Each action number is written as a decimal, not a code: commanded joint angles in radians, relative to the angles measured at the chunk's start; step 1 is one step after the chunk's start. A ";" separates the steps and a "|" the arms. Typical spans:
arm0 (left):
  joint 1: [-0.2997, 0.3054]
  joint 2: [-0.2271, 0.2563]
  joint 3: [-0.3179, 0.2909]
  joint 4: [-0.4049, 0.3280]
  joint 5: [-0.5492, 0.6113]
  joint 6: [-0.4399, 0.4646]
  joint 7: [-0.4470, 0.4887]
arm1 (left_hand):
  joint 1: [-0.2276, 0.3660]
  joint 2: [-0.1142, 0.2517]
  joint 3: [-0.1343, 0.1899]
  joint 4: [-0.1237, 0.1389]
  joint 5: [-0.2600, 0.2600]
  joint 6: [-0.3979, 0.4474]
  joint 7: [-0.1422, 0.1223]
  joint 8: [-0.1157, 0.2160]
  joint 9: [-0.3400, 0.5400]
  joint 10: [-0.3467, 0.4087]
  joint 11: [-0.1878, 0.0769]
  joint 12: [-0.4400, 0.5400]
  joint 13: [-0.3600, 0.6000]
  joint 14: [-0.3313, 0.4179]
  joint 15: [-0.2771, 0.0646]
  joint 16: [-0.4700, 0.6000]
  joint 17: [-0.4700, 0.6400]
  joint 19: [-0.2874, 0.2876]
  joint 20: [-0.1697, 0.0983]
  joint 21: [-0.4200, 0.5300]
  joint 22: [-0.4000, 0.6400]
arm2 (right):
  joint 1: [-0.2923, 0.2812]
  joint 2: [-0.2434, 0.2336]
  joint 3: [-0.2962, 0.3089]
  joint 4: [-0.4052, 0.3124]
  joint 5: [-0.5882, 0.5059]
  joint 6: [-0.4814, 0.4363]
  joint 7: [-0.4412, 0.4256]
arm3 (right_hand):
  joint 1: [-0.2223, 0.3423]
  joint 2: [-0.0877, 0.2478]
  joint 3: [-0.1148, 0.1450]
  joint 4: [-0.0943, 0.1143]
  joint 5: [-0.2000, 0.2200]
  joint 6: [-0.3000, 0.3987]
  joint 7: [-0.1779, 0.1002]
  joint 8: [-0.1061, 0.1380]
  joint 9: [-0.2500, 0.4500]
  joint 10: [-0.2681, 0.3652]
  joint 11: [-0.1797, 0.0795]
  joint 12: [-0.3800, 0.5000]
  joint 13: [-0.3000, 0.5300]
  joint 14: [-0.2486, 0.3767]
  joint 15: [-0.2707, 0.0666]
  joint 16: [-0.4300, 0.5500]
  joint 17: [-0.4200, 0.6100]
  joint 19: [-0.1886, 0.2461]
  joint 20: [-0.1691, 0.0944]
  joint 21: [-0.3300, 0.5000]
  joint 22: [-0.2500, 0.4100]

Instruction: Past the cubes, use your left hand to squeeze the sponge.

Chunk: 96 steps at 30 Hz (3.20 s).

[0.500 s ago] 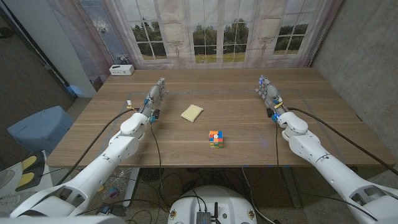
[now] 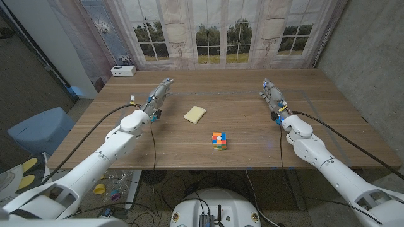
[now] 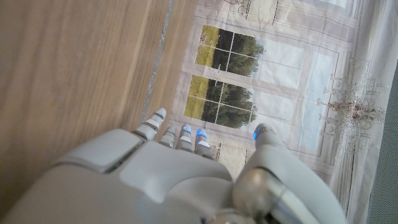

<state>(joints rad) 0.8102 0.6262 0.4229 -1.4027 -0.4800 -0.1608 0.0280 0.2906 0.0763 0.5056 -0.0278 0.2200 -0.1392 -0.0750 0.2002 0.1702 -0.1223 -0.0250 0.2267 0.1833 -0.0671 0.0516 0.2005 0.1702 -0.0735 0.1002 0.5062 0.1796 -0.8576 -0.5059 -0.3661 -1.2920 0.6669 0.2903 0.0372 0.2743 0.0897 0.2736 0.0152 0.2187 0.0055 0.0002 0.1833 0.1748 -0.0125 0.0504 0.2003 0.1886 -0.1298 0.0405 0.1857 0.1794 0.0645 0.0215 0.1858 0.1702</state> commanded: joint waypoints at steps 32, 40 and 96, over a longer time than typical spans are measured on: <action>-0.170 0.303 0.126 -0.250 0.393 0.206 -0.234 | 0.066 -0.007 0.004 -0.070 -0.026 0.056 0.020 0.004 0.005 0.044 0.002 0.006 0.003 0.025 -0.023 -0.007 0.001 0.039 -0.046 -0.011 0.002 | -0.129 -0.003 0.000 -0.152 -0.057 0.051 -0.118 | 0.017 0.004 0.000 -0.014 -0.002 0.028 -0.001 0.008 0.003 0.008 0.022 0.007 0.003 0.005 0.015 0.010 0.005 0.003 0.019 0.009 0.003; -0.223 0.322 0.152 -0.266 0.464 0.217 -0.314 | 0.078 -0.009 0.002 -0.085 -0.030 0.079 0.022 0.006 0.006 0.067 0.002 0.010 0.003 0.038 -0.032 -0.006 0.001 0.053 -0.049 -0.012 0.002 | -0.160 -0.010 -0.005 -0.207 -0.103 0.059 -0.166 | 0.021 0.004 0.000 -0.019 -0.003 0.034 -0.001 0.009 0.003 0.020 0.024 0.011 0.003 0.009 0.015 0.011 0.004 0.006 0.019 0.010 0.003; -0.466 0.280 0.330 -0.446 1.242 0.127 -0.794 | 0.467 -0.249 -0.104 -0.138 0.081 0.139 0.017 -0.024 0.012 0.146 -0.009 -0.027 0.011 0.091 -0.025 -0.021 0.006 0.079 0.065 -0.132 0.003 | -0.320 0.001 0.025 -0.345 -0.220 0.129 -0.308 | 0.027 0.012 -0.002 -0.033 -0.011 0.065 -0.007 0.012 0.004 0.056 0.036 0.015 0.005 0.039 0.021 0.017 0.007 0.022 0.025 0.014 0.003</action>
<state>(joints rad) 0.3721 0.9465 0.7276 -1.8614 0.6358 0.0206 -0.7050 0.7304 -0.1607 0.4247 -0.1735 0.2739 0.0382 -0.0565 0.1836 0.1791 0.0496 -0.0351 0.2070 0.1888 0.0410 0.0238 0.1809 0.1701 0.0434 0.1508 0.3972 0.1795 -1.1774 -0.5100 -0.3462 -1.6473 0.4465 0.4136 -0.2733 0.2939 0.1016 0.2714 -0.0145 0.2137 0.0645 -0.0092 0.1888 0.1744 0.0378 0.0822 0.2079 0.1882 -0.0926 0.0590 0.1934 0.1842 0.0806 0.0448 0.1934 0.1697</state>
